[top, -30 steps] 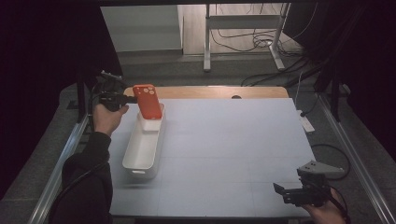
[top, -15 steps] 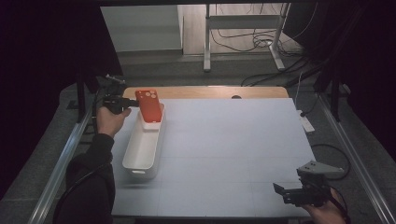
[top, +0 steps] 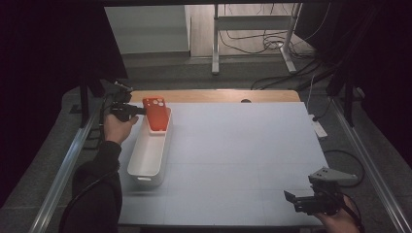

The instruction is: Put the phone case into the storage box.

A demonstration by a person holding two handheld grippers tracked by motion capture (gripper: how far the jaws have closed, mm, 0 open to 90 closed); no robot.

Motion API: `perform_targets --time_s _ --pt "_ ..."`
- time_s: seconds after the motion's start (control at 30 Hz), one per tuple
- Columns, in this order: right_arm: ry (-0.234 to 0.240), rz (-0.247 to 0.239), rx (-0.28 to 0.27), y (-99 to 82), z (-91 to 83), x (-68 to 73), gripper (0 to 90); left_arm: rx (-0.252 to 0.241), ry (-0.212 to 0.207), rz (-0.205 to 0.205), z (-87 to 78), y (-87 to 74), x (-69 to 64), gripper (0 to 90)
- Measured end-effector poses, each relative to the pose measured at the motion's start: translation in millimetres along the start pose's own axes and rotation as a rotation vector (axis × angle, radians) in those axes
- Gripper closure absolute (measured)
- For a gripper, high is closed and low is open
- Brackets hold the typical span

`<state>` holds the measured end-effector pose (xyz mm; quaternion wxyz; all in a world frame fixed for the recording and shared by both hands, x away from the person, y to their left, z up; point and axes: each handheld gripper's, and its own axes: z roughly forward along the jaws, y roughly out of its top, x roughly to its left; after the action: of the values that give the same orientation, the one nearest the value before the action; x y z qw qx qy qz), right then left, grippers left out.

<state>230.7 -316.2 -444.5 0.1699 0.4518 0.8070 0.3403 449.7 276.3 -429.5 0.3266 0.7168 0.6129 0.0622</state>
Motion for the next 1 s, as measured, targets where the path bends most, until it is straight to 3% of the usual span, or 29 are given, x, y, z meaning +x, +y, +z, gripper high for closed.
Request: perform_targets --time_s 0.57,0.77,1.0 --pt "0.001 -0.003 0.002 -0.1 -0.1 -0.2 0.0 0.035 0.038 0.010 17.4 -1.6 -1.6 88.8" --pt "0.002 -0.003 0.002 -0.1 -0.1 -0.1 0.0 0.016 0.043 0.002 20.2 -1.4 -1.9 88.0" --pt "0.003 -0.001 0.000 -0.3 -0.3 -0.1 0.0 -0.035 0.053 0.053 18.3 -0.4 -5.9 74.2"
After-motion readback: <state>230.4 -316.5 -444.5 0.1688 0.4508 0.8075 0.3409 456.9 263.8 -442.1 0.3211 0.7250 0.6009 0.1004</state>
